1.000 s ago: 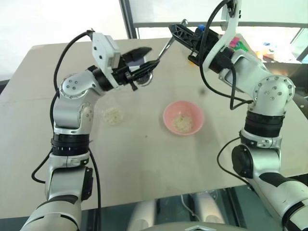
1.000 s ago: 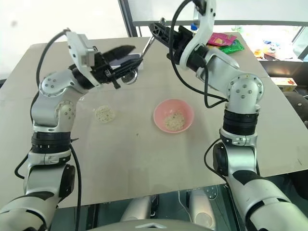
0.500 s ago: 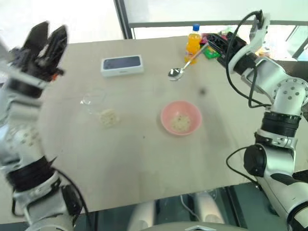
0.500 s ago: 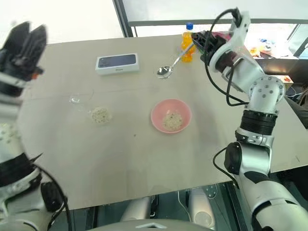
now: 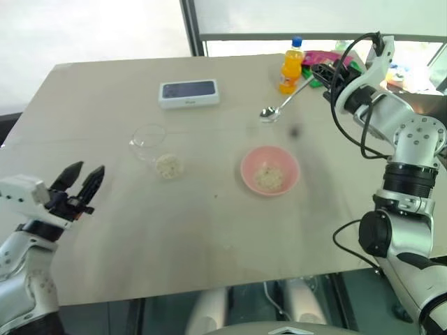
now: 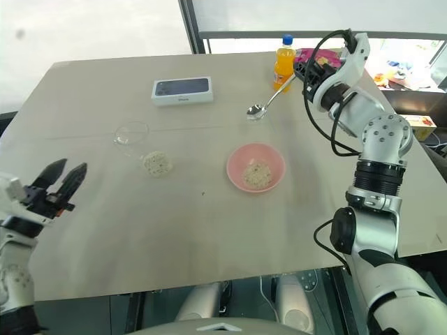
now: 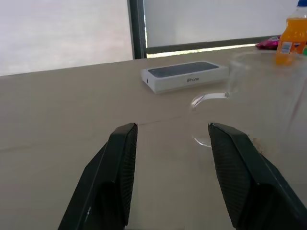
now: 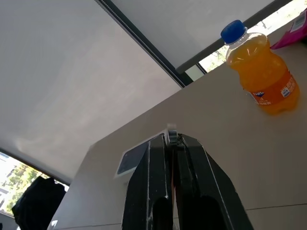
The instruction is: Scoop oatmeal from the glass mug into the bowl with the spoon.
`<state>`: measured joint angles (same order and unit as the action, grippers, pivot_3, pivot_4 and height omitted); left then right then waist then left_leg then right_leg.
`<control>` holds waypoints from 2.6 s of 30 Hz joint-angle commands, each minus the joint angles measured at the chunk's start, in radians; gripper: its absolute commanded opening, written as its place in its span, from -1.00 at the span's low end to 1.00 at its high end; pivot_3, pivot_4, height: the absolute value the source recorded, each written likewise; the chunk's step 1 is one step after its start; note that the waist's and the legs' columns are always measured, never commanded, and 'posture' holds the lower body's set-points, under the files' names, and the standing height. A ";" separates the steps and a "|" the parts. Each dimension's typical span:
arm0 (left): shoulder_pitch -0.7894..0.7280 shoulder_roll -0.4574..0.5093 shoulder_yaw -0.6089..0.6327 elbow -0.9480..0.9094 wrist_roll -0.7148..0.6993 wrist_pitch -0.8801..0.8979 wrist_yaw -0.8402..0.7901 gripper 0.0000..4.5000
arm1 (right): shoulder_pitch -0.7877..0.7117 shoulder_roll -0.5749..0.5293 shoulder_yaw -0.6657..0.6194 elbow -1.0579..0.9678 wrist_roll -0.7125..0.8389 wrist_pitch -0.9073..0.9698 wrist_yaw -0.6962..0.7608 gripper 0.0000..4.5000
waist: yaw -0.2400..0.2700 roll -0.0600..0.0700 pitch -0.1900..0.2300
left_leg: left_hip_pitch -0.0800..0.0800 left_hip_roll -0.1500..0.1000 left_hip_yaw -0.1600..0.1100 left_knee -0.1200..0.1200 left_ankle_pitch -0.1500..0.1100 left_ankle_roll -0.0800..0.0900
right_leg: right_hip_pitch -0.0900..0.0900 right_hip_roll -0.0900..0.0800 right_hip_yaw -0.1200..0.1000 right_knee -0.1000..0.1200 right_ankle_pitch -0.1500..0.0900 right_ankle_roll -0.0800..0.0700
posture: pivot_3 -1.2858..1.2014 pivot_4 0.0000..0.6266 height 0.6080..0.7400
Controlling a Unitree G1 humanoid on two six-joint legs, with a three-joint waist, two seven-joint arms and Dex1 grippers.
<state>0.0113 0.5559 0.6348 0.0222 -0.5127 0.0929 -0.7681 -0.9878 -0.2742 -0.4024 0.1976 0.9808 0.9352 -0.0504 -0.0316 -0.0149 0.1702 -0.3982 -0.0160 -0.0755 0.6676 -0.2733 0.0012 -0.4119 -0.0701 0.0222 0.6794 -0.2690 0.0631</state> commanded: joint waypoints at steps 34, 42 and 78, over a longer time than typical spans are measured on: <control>-0.458 0.034 -0.268 0.544 0.176 -0.223 0.015 -0.89 | 0.122 0.014 -0.039 -0.260 0.095 0.014 -0.133 -1.00 | -0.013 0.000 0.000 | -0.001 0.000 0.001 -0.001 0.000 0.000 | -0.002 0.000 0.002 0.000 0.000 0.000 | 0.03 -0.52 1.00; -0.496 0.014 -0.299 0.543 0.174 -0.225 0.008 -0.98 | 0.122 0.015 -0.030 -0.276 0.098 0.000 -0.133 -1.00 | -0.011 0.000 0.000 | 0.000 0.000 0.001 0.000 0.000 0.000 | -0.002 0.000 0.002 0.001 0.000 0.000 | 0.03 -0.52 1.00; -0.827 -0.117 -0.613 0.601 0.387 -0.160 -0.032 -0.98 | 0.103 0.009 0.681 -0.282 -0.519 -0.234 0.388 -1.00 | -0.035 0.000 0.000 | -0.003 -0.004 -0.002 0.001 0.003 -0.004 | -0.003 0.000 0.001 0.000 0.000 0.000 | 0.03 -0.52 1.00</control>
<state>-0.7919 0.4160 0.0266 0.6265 -0.1407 -0.0328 -0.7904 -0.8774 -0.2802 0.3059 -0.0912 0.4798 0.7084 0.3337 -0.0663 -0.0151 0.1700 -0.4009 -0.0196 -0.0775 0.6686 -0.2706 -0.0032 -0.4151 -0.0706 0.0227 0.6794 -0.2690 0.0634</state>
